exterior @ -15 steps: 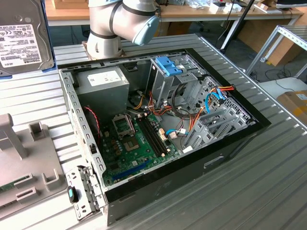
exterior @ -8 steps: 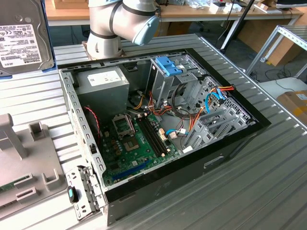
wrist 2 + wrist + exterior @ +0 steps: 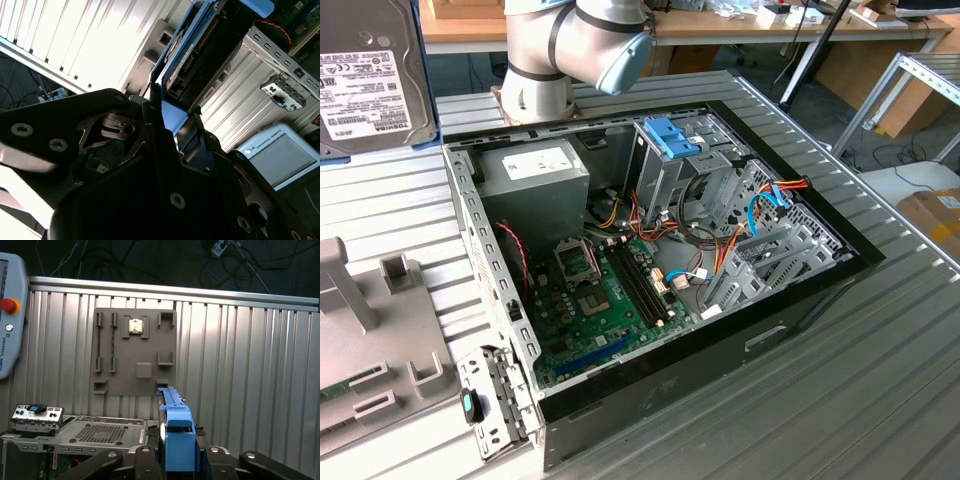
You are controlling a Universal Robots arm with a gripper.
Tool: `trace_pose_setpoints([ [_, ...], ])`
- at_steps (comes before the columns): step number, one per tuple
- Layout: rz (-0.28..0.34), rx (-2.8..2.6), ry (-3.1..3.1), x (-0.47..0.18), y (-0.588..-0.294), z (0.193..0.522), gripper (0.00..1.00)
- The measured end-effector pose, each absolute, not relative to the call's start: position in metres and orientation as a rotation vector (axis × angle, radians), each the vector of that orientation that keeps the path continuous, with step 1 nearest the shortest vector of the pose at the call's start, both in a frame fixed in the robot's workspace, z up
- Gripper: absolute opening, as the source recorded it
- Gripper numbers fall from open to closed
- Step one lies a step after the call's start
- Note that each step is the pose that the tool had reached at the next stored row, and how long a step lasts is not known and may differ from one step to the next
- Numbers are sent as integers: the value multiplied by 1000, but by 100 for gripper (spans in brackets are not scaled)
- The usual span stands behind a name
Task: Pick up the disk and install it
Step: 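Pick up the disk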
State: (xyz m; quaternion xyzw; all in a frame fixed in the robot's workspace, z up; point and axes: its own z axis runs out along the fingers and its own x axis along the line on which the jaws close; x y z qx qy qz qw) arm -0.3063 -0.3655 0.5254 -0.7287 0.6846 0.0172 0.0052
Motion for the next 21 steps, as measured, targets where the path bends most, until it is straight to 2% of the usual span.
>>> trace_pose_setpoints([
  [21, 54, -2282, 2143, -234, -365, 525, 36],
])
